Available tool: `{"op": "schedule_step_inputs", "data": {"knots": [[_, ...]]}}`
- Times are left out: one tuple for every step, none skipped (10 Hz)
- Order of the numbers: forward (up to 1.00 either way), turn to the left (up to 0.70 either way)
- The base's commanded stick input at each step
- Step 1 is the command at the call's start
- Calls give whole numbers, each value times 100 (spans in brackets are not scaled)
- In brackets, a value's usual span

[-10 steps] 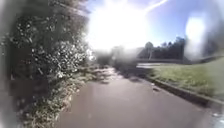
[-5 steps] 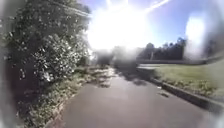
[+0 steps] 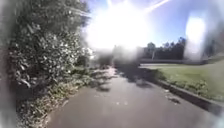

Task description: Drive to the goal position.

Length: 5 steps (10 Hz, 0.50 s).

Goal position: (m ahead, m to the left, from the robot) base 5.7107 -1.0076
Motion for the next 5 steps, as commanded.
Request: {"op": "schedule_step_inputs", "data": {"knots": [[70,0],[70,0],[70,0],[70,0],[70,0]]}}
